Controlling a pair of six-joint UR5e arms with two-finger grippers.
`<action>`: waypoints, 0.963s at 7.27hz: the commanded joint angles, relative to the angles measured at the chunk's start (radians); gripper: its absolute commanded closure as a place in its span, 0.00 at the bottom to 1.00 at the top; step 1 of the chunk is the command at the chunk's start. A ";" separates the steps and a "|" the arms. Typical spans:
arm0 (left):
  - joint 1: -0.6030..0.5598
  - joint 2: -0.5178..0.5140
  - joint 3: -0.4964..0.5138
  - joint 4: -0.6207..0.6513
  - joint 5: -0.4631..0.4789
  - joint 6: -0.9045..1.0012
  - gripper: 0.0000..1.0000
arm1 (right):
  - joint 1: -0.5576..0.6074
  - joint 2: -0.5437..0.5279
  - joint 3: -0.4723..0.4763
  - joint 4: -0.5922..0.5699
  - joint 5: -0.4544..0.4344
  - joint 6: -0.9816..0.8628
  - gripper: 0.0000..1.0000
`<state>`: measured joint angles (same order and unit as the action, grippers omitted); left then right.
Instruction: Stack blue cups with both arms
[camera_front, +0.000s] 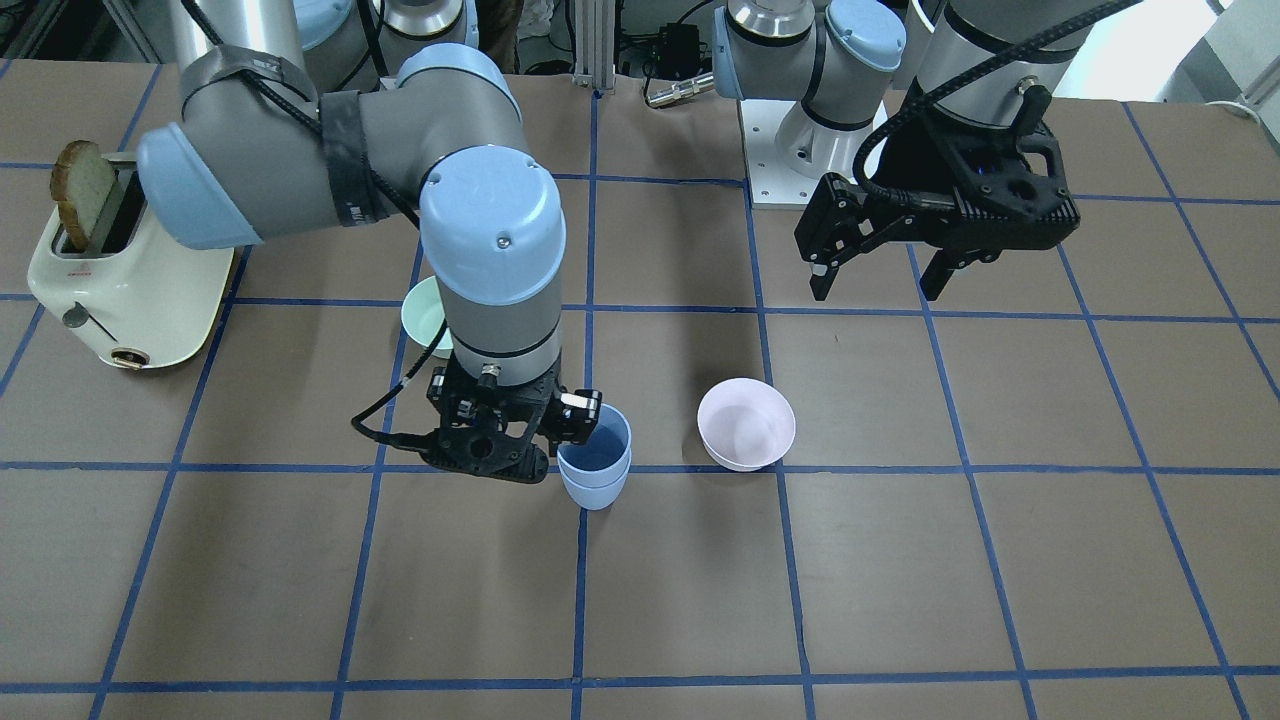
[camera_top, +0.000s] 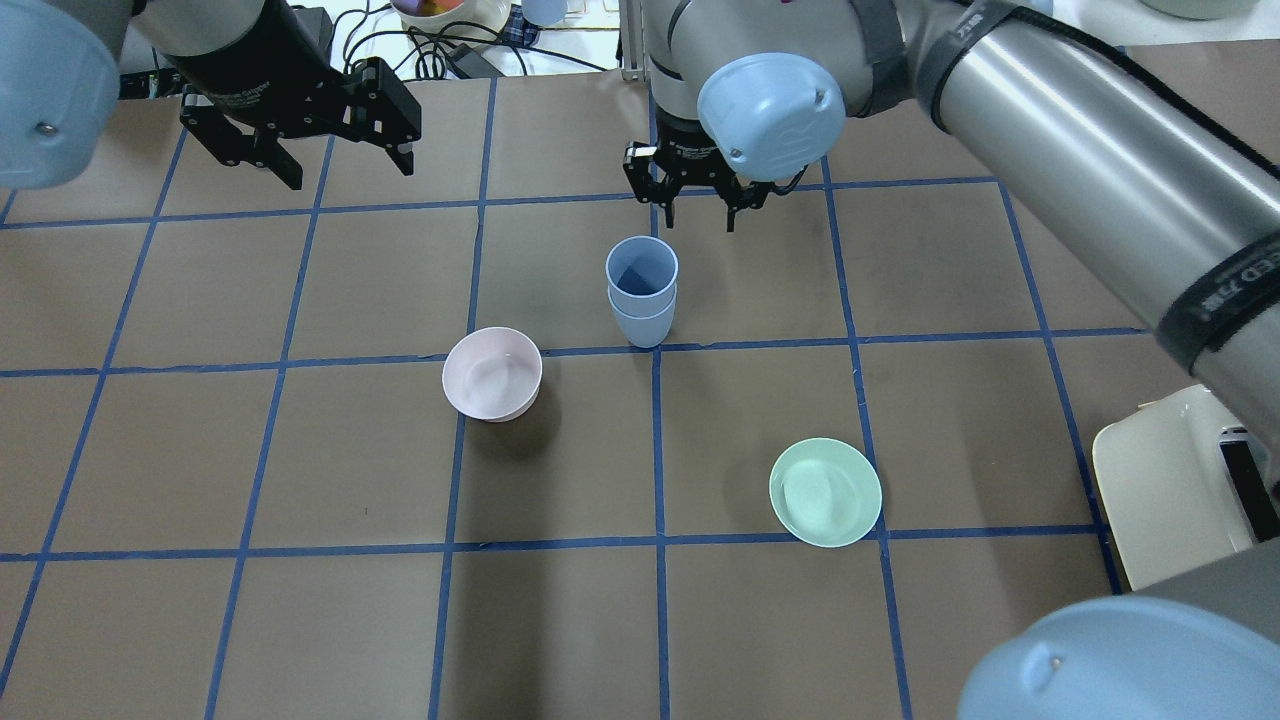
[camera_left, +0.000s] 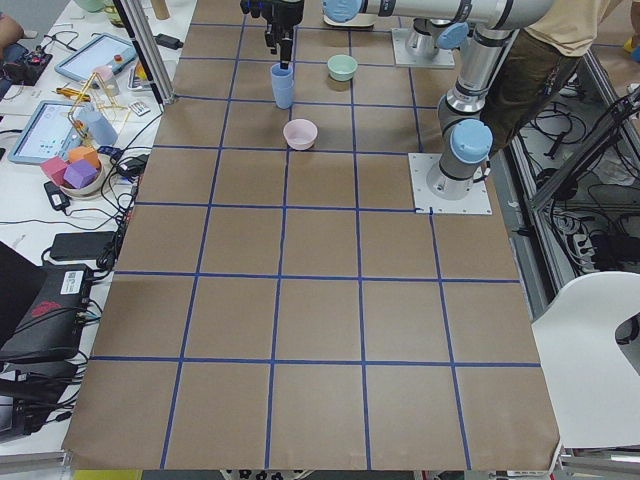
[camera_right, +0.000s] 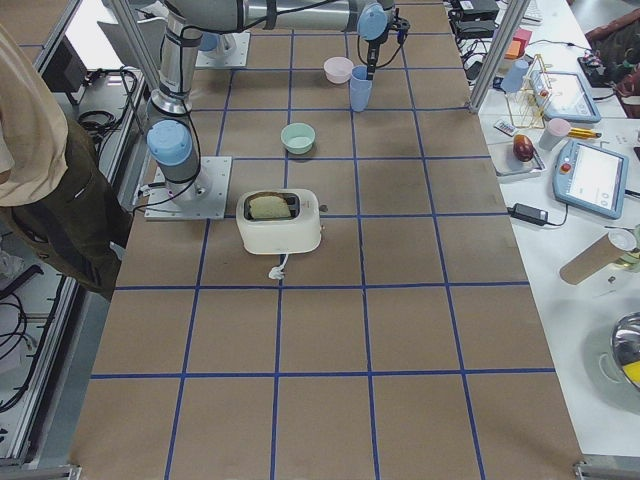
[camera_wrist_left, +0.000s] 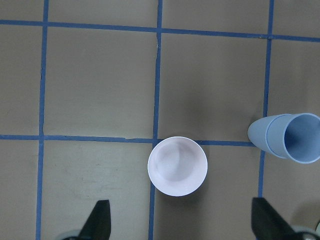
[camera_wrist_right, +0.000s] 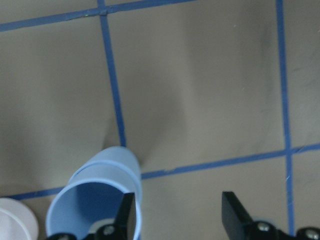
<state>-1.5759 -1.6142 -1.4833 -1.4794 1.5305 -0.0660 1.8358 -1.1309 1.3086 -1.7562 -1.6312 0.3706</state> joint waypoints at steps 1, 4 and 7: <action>0.002 0.000 0.000 0.001 0.000 0.000 0.00 | -0.184 -0.079 -0.015 0.070 -0.039 -0.335 0.00; -0.003 0.000 0.000 0.001 -0.003 0.000 0.00 | -0.280 -0.269 0.053 0.188 -0.032 -0.531 0.00; 0.001 0.005 -0.002 -0.005 0.000 0.000 0.00 | -0.277 -0.372 0.199 0.063 0.039 -0.536 0.00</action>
<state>-1.5761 -1.6110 -1.4837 -1.4835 1.5306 -0.0660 1.5602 -1.4690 1.4549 -1.6269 -1.6154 -0.1612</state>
